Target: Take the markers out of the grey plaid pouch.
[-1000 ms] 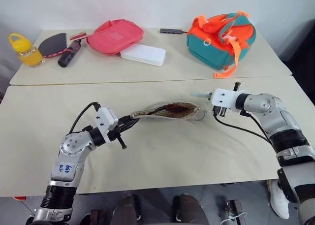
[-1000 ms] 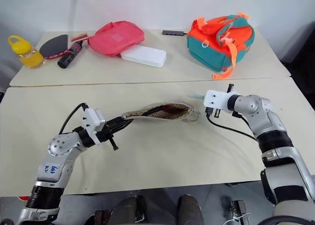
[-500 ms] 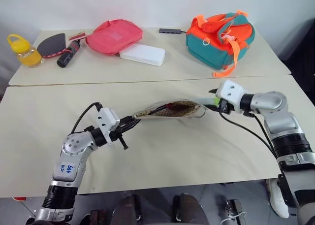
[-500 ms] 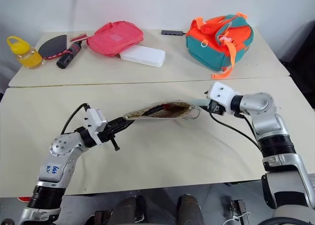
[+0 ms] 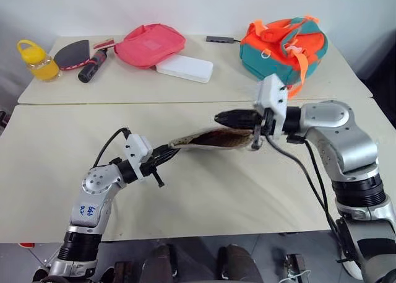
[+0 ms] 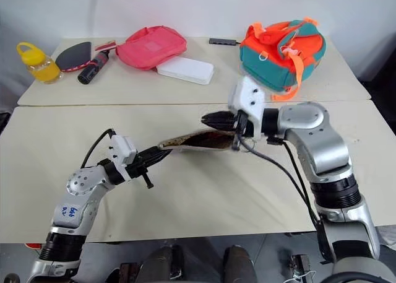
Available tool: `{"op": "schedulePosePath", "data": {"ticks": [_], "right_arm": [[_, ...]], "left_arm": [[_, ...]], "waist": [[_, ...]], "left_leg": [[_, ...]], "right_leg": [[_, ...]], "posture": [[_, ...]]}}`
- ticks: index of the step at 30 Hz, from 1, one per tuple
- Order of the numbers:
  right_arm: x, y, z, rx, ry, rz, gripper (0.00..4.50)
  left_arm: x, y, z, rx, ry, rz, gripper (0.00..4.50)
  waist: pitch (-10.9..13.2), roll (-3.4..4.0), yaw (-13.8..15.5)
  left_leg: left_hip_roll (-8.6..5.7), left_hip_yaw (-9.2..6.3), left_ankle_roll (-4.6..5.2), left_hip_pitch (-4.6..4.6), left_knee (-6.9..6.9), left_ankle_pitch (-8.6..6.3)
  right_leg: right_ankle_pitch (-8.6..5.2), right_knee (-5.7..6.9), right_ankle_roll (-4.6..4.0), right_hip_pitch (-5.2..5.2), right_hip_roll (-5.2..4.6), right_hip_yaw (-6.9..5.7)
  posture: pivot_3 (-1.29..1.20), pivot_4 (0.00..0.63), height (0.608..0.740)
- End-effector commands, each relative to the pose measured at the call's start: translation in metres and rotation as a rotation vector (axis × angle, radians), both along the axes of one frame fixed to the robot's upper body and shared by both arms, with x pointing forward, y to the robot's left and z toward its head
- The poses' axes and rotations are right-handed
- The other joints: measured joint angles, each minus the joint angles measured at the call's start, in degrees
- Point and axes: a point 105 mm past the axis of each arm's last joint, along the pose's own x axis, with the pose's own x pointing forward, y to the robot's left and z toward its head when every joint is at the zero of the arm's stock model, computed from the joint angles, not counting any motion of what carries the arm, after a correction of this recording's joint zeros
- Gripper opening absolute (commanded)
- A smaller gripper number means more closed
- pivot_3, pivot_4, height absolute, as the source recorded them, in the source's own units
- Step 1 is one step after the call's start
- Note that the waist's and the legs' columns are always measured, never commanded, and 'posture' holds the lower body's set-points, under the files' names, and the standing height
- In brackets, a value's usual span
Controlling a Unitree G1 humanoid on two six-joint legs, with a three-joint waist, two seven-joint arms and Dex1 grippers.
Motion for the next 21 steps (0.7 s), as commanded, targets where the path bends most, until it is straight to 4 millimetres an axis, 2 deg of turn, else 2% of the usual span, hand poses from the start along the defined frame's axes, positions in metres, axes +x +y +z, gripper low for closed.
{"op": "schedulePosePath", "data": {"ticks": [1,7,10,13,15,18,19,21], "right_arm": [[0.008,-0.007,-0.026,-0.174,-0.096,-0.03,0.01],[0.029,-0.022,-0.05,-0.412,-0.227,-0.048,0.01],[0.032,-0.021,-0.034,-0.383,-0.241,-0.037,0.01],[0.026,-0.037,-0.036,-0.526,-0.188,-0.007,0.01],[0.02,-0.041,-0.032,-0.559,-0.122,-0.004,0.01],[0.002,-0.026,-0.009,-0.501,-0.037,0.077,0.01],[-0.001,-0.024,-0.006,-0.503,-0.031,0.087,0.01],[0.003,-0.02,-0.016,-0.535,-0.01,0.08,0.01]], "left_arm": [[-0.002,-0.002,0.016,-0.034,-0.046,-0.008,0.0],[-0.011,-0.019,0.007,-0.045,0.047,-0.075,0.0],[-0.022,-0.03,0.009,-0.098,0.113,-0.14,0.0],[-0.023,-0.033,0.023,-0.199,0.167,-0.173,0.0],[-0.024,-0.034,0.028,-0.245,0.21,-0.191,0.0],[-0.029,-0.033,0.02,-0.263,0.322,-0.233,0.0],[-0.03,-0.033,0.018,-0.262,0.338,-0.235,0.0],[-0.025,-0.029,0.005,-0.233,0.37,-0.189,0.0]], "waist": [[0.0,0.0,0.0],[0.0,0.0,-0.1],[0.0,0.0,-0.3],[0.0,0.0,-0.1],[0.0,0.01,0.0],[0.0,0.02,-0.1],[0.0,0.02,-0.3],[0.0,0.01,-0.3]], "left_leg": [[0.0,0.01,0.0,0.0,0.01,0.0],[-0.01,0.04,0.0,0.0,0.04,0.0],[0.0,0.05,-0.01,0.01,0.01,0.01],[0.03,0.03,-0.02,0.01,0.05,0.01],[0.02,-0.02,-0.01,0.01,0.06,0.01],[0.02,-0.07,0.0,0.0,0.07,0.0],[0.02,-0.06,0.0,0.01,0.06,0.0],[0.05,-0.06,-0.02,0.02,0.06,0.01]], "right_leg": [[0.0,0.0,0.0,0.0,0.0,0.0],[0.0,0.02,0.0,-0.01,-0.01,0.01],[0.0,0.03,0.0,-0.02,0.0,0.03],[0.0,0.06,0.0,-0.03,0.01,0.04],[0.0,0.02,0.0,0.02,0.01,0.02],[0.0,0.02,0.0,0.04,0.0,0.0],[0.0,0.04,0.0,0.01,0.0,0.03],[0.0,0.06,0.0,0.01,0.05,0.01]], "posture": [[0.0,0.15,0.74],[0.0,0.15,0.74],[0.0,0.15,0.74],[0.0,0.15,0.74],[0.0,0.15,0.74],[0.0,0.15,0.74],[0.0,0.15,0.74],[0.0,0.15,0.74]]}}
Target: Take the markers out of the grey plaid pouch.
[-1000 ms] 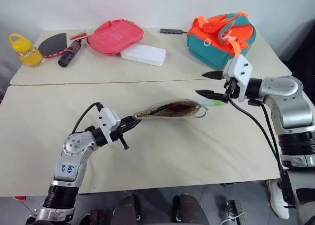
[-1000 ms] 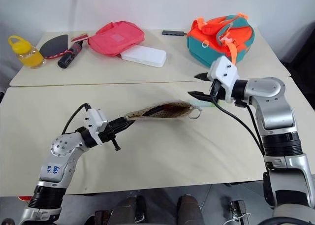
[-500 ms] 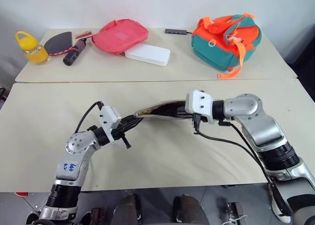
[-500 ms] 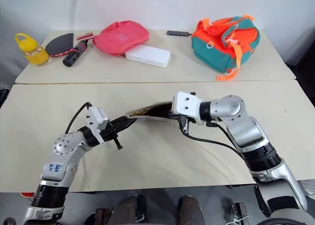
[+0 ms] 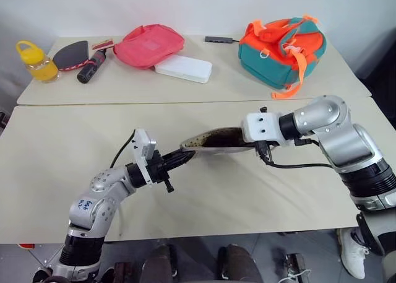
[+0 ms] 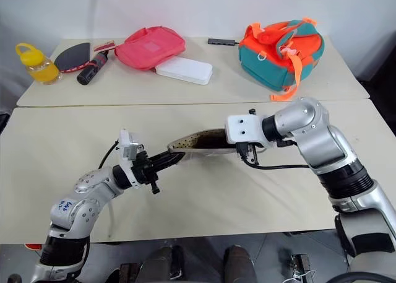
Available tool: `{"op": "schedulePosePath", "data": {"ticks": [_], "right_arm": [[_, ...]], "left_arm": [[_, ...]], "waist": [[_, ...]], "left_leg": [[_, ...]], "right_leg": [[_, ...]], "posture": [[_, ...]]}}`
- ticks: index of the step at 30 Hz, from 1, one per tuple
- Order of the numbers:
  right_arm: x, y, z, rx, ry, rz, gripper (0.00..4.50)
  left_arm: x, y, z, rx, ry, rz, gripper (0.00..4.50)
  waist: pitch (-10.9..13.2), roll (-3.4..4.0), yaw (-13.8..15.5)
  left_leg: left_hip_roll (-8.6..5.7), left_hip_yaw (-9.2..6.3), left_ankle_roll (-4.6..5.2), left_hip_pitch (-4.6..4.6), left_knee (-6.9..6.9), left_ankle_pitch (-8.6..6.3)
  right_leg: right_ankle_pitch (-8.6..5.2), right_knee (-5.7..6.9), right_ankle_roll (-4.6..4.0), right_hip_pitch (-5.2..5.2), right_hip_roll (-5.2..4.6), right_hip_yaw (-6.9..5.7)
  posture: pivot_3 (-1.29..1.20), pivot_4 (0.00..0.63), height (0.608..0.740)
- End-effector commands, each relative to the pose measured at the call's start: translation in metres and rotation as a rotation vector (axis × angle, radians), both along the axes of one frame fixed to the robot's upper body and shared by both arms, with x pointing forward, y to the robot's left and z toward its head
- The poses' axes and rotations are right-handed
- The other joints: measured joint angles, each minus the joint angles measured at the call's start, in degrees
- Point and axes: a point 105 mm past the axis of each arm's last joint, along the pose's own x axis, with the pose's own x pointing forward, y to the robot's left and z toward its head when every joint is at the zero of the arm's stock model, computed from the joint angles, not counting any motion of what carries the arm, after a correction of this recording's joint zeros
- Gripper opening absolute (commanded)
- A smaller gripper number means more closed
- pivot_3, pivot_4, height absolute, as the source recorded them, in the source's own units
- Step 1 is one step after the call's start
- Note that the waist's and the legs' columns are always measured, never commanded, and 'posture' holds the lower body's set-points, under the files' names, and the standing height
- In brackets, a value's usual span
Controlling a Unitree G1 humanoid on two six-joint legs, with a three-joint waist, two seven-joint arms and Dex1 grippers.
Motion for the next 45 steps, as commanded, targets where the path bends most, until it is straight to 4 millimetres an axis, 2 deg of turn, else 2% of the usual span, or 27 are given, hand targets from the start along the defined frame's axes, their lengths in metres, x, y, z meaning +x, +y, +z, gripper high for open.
{"op": "schedulePosePath", "data": {"ticks": [1,4,6,11,14,19,23,26,29,35,37,42,45], "right_arm": [[-0.001,0.009,0.001,-0.016,0.011,0.012,0.01],[0.021,0.009,-0.018,-0.064,-0.073,-0.047,0.01],[0.026,0.002,-0.035,-0.121,-0.072,-0.068,0.01],[0.027,0.001,-0.04,-0.127,-0.074,-0.064,0.01],[0.027,0.009,-0.035,-0.084,-0.094,-0.047,0.55],[0.025,0.023,-0.029,-0.038,-0.121,-0.004,2.21],[0.021,0.03,-0.027,-0.009,-0.104,0.012,2.21],[0.014,0.034,-0.017,0.022,-0.082,0.029,2.21],[0.001,0.031,-0.003,0.061,-0.017,0.05,2.21],[-0.005,0.028,0.004,0.055,-0.004,0.051,2.21],[-0.004,0.028,-0.002,0.032,-0.008,0.05,2.21],[-0.002,0.02,-0.035,-0.1,0.018,0.026,2.21],[0.01,0.02,-0.044,-0.137,-0.034,0.002,2.21]], "left_arm": [[0.0,0.004,-0.005,0.027,0.009,0.012,0.0],[0.006,0.008,-0.008,0.054,-0.023,0.071,0.0],[0.009,0.011,-0.014,0.094,-0.046,0.102,0.0],[0.003,0.007,-0.021,0.118,-0.051,0.086,0.0],[0.003,0.006,-0.021,0.112,-0.047,0.09,0.0],[0.01,0.01,-0.021,0.097,-0.04,0.112,0.0],[0.014,0.015,-0.019,0.047,0.002,0.123,0.0],[0.016,0.019,-0.015,-0.035,0.054,0.122,0.0],[0.01,0.017,-0.008,-0.088,0.098,0.059,0.0],[0.003,0.014,0.003,-0.162,0.122,-0.015,0.0],[0.004,0.011,-0.003,-0.104,0.11,-0.014,0.0],[0.007,0.007,-0.017,-0.014,0.096,0.009,0.0],[0.011,0.008,-0.021,0.013,0.063,0.041,0.0]], "waist": [[0.0,-0.01,0.1],[0.0,-0.02,0.2],[0.0,-0.02,0.2],[0.0,-0.02,0.0],[0.0,-0.02,-0.1],[0.0,-0.02,-0.2],[0.0,-0.02,-0.1],[0.0,-0.02,-0.1],[0.0,-0.02,0.0],[0.0,-0.02,0.3],[0.0,-0.02,0.2],[0.0,-0.03,0.3],[0.0,-0.03,0.0]], "left_leg": [[0.0,0.0,0.0,0.01,0.01,0.0],[-0.01,0.0,0.0,0.0,0.03,0.0],[-0.02,0.03,0.0,0.0,0.05,0.0],[-0.01,0.05,0.0,0.01,0.03,0.0],[0.02,0.04,-0.02,0.04,0.08,0.01],[0.03,0.04,-0.02,0.03,0.15,0.01],[0.03,0.03,-0.01,0.03,0.15,0.01],[0.03,0.03,-0.01,0.02,0.14,0.0],[0.03,0.0,-0.01,0.01,0.12,0.0],[0.01,-0.01,0.01,-0.01,0.11,-0.01],[0.01,-0.01,0.01,-0.01,0.1,-0.01],[-0.01,0.01,0.01,-0.01,0.09,-0.01],[-0.01,0.03,0.0,0.0,0.09,-0.01]], "right_leg": [[0.0,0.0,0.0,0.01,0.0,-0.01],[0.0,-0.04,0.0,0.04,0.0,-0.01],[0.0,-0.03,0.0,0.04,0.0,0.0],[0.0,-0.04,0.0,0.03,0.0,0.01],[0.0,0.02,-0.01,0.03,0.01,0.02],[0.0,0.07,-0.01,0.04,0.01,0.02],[0.0,0.07,-0.01,0.04,0.01,0.02],[0.0,0.07,-0.01,0.04,0.01,0.02],[0.0,0.07,-0.01,0.04,0.01,0.01],[0.0,0.0,-0.01,0.05,0.0,0.0],[0.0,0.0,-0.01,0.04,0.0,0.0],[0.0,-0.02,-0.01,0.05,0.0,-0.01],[0.0,-0.01,-0.01,0.04,0.01,0.0]], "posture": [[0.0,0.15,0.74],[0.0,0.15,0.74],[0.0,0.15,0.74],[0.0,0.15,0.74],[0.0,0.15,0.74],[0.0,0.15,0.74],[0.0,0.15,0.74],[0.0,0.15,0.74],[0.0,0.15,0.74],[0.0,0.15,0.74],[0.0,0.15,0.74],[0.0,0.15,0.74],[0.0,0.15,0.74]]}}
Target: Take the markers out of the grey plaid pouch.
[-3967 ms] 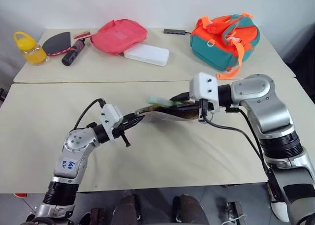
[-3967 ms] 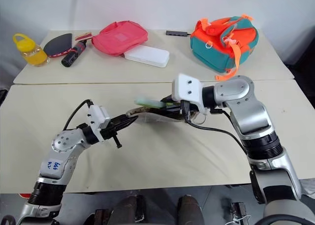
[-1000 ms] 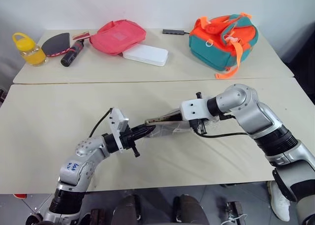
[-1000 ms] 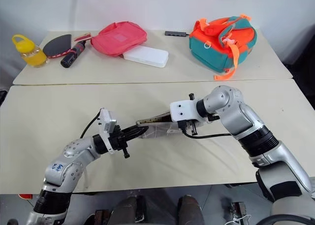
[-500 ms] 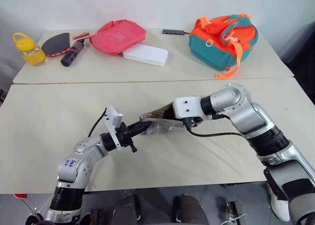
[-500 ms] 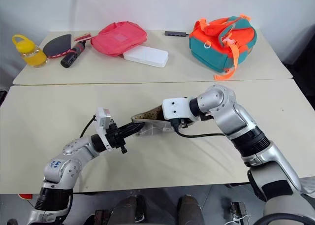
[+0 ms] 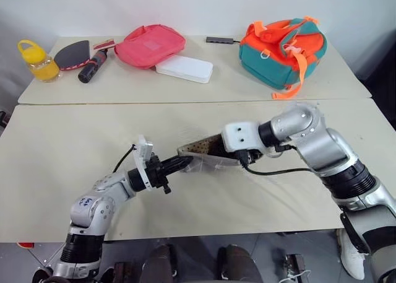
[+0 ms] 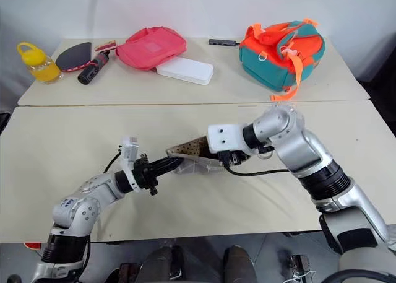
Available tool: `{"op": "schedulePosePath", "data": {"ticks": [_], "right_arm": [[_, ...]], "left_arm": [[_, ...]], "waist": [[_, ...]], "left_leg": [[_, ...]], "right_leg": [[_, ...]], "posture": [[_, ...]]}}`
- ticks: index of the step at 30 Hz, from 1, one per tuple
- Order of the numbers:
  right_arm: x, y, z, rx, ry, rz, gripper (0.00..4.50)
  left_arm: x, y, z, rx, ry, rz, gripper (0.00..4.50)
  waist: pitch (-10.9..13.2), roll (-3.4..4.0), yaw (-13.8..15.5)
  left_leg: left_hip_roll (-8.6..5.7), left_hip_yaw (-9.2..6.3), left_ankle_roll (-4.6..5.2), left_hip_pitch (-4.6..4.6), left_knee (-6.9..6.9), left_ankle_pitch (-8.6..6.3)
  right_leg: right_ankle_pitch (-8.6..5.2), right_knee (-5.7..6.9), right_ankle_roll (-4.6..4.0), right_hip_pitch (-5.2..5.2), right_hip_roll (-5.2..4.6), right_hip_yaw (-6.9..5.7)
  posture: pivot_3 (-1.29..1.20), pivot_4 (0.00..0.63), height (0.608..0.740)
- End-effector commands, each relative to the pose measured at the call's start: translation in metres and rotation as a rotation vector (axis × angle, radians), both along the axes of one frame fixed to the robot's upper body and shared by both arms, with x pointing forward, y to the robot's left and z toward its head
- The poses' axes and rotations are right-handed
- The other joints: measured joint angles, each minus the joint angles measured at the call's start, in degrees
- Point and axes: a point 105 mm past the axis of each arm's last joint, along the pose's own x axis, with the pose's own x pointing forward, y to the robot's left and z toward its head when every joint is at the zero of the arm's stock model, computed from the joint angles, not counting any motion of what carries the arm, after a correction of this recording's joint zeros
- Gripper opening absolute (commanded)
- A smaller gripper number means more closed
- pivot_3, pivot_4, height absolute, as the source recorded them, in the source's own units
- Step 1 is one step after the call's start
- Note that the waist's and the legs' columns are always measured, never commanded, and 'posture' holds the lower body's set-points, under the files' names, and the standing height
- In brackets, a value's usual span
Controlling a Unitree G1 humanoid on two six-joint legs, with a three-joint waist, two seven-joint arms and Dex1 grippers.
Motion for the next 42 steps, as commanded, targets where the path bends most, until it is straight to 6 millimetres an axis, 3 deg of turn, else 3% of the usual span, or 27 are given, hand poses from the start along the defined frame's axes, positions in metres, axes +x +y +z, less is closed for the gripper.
{"op": "schedulePosePath", "data": {"ticks": [1,9,13,21,25,27,34,38,42], "right_arm": [[0.015,0.0,-0.002,-0.027,-0.092,-0.023,2.21],[0.031,0.013,-0.002,-0.005,-0.156,-0.05,2.21],[0.032,0.007,-0.024,-0.076,-0.121,-0.059,2.21],[0.021,0.009,-0.041,-0.096,-0.038,-0.032,2.21],[0.024,0.008,-0.043,-0.097,-0.054,-0.041,1.29],[0.026,0.008,-0.041,-0.096,-0.068,-0.043,0.57],[0.016,0.0,-0.027,-0.089,-0.054,-0.01,0.5],[0.011,0.014,0.006,0.075,-0.063,-0.005,0.5],[0.012,0.003,0.025,0.129,-0.101,-0.035,0.5]], "left_arm": [[0.005,0.003,0.001,0.029,-0.047,0.041,0.0],[0.008,0.007,-0.007,0.037,-0.03,0.056,0.0],[0.007,0.004,-0.007,0.034,-0.04,0.05,0.0],[0.01,0.006,-0.003,0.033,-0.061,0.07,0.0],[0.008,0.005,0.0,0.031,-0.068,0.07,0.0],[0.009,0.005,0.0,0.028,-0.07,0.072,0.0],[0.009,0.002,0.003,0.022,-0.074,0.069,0.0],[0.008,0.0,0.003,0.051,-0.107,0.059,0.0],[0.004,-0.004,0.003,0.102,-0.163,0.036,0.0]], "waist": [[0.0,0.0,-0.1],[0.0,0.0,-0.4],[0.0,-0.01,-0.5],[0.0,-0.02,-0.9],[0.0,-0.03,-1.1],[0.0,-0.03,-1.2],[0.0,-0.03,-1.1],[0.0,-0.03,-1.0],[0.0,-0.03,-0.8]], "left_leg": [[0.0,0.01,0.0,0.0,0.01,0.0],[0.03,0.0,-0.01,0.01,0.05,0.01],[0.03,0.0,-0.01,0.02,0.05,0.01],[0.04,-0.02,-0.01,0.04,0.05,0.01],[0.04,-0.02,-0.01,0.05,0.05,0.01],[0.04,-0.02,-0.01,0.05,0.08,0.01],[0.04,-0.05,-0.01,0.04,0.16,0.0],[0.03,-0.06,0.0,-0.01,0.12,0.0],[0.03,-0.06,0.0,-0.01,0.09,0.0]], "right_leg": [[0.0,0.01,0.0,0.0,0.0,0.01],[0.0,0.07,0.0,0.0,0.01,0.01],[0.0,0.07,0.0,0.01,0.01,0.01],[0.0,0.1,0.0,0.03,0.01,0.01],[0.0,0.1,0.0,0.04,0.01,0.0],[0.0,0.12,0.0,0.04,0.01,0.01],[0.0,0.18,0.0,0.05,0.0,0.01],[0.0,0.11,0.0,0.03,0.0,0.0],[0.0,0.09,0.0,0.02,0.0,-0.01]], "posture": [[0.0,0.15,0.74],[0.0,0.15,0.74],[0.0,0.15,0.74],[0.0,0.15,0.74],[0.0,0.15,0.74],[0.0,0.15,0.74],[0.0,0.15,0.74],[0.0,0.15,0.74],[0.0,0.15,0.74]]}}
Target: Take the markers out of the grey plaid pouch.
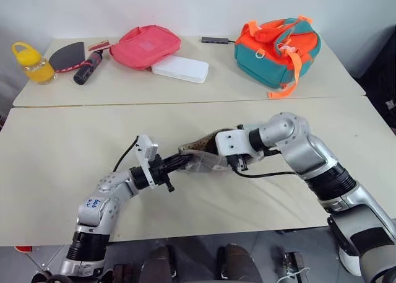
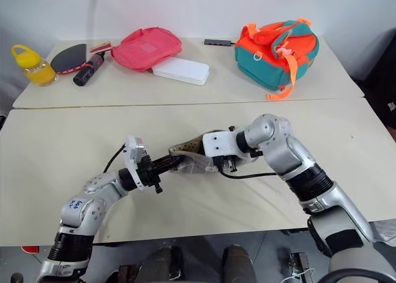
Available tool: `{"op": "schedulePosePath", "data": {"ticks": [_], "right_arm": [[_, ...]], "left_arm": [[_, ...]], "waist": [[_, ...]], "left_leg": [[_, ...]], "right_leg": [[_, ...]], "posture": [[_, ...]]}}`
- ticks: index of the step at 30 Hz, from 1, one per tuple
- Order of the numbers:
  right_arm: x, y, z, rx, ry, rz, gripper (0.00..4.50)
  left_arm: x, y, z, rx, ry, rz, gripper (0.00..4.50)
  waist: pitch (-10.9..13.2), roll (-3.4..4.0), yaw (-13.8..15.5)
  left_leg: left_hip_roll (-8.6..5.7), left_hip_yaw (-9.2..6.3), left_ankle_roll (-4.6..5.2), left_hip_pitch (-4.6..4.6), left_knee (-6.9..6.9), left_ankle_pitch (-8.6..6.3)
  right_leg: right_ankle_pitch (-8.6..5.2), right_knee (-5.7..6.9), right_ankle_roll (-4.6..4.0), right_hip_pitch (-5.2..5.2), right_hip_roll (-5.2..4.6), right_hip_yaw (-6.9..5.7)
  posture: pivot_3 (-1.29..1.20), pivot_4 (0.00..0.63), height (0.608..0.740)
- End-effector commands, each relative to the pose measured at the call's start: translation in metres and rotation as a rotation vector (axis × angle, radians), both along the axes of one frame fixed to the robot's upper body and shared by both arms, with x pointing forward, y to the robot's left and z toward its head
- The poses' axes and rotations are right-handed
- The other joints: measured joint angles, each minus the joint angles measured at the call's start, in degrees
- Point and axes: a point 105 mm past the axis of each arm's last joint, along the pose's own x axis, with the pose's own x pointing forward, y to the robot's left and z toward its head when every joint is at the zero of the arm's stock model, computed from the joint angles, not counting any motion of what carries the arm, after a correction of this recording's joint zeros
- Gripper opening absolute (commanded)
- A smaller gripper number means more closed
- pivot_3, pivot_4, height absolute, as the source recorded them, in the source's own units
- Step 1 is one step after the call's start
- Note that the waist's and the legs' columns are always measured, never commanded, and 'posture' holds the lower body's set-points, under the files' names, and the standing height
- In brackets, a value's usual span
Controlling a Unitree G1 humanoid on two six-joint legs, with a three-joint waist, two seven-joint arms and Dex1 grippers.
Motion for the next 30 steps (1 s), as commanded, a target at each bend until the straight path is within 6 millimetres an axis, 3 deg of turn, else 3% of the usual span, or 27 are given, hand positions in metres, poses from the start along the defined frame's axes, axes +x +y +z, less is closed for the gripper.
{"op": "schedulePosePath", "data": {"ticks": [1,8,12,16,23,25,30], "right_arm": [[-0.003,-0.003,0.033,0.097,-0.074,0.015,0.5],[0.0,-0.018,0.057,0.236,-0.073,-0.043,0.5],[-0.008,-0.031,0.044,0.169,-0.029,-0.022,0.5],[-0.017,-0.027,0.034,0.157,0.015,0.011,0.5],[-0.018,-0.023,0.042,0.249,0.009,0.029,0.5],[-0.012,-0.018,0.045,0.268,-0.038,0.028,0.5],[-0.012,-0.006,0.019,0.161,-0.063,0.069,0.5]], "left_arm": [[-0.005,-0.005,0.002,0.064,-0.062,-0.02,0.0],[-0.006,-0.008,0.004,0.09,-0.114,-0.019,0.0],[0.005,-0.004,0.013,0.085,-0.183,0.044,0.0],[0.01,-0.002,0.017,0.082,-0.214,0.062,0.0],[0.01,0.006,0.018,0.089,-0.22,0.075,0.0],[0.006,0.001,0.019,0.089,-0.22,0.039,0.0],[-0.002,-0.024,0.042,-0.016,-0.265,-0.034,0.0]], "waist": [[0.0,0.0,0.2],[0.0,0.0,0.6],[0.0,0.0,1.1],[0.0,0.0,1.1],[0.0,0.0,1.1],[0.0,-0.01,1.1],[0.0,0.0,1.1]], "left_leg": [[-0.01,0.01,0.0,-0.01,-0.02,0.0],[-0.02,0.04,0.0,-0.01,-0.16,0.0],[-0.05,0.05,0.0,-0.02,-0.18,0.0],[-0.06,0.05,0.02,-0.02,-0.18,-0.01],[-0.04,0.05,0.01,-0.01,-0.18,-0.01],[-0.04,0.05,0.01,-0.01,-0.18,-0.01],[-0.05,0.05,0.01,-0.02,-0.17,-0.01]], "right_leg": [[0.0,-0.04,0.0,0.0,0.0,0.0],[0.0,-0.14,0.0,-0.03,0.0,0.0],[0.0,-0.19,0.0,-0.03,-0.02,0.0],[0.0,-0.21,0.0,-0.01,-0.02,-0.02],[0.0,-0.18,0.0,-0.02,-0.02,-0.01],[0.0,-0.19,0.0,-0.02,-0.02,-0.01],[0.0,-0.19,0.0,-0.02,-0.02,-0.01]], "posture": [[0.0,0.15,0.74],[0.0,0.15,0.74],[0.0,0.15,0.74],[0.0,0.15,0.74],[0.0,0.15,0.74],[0.0,0.15,0.74],[0.0,0.15,0.74]]}}
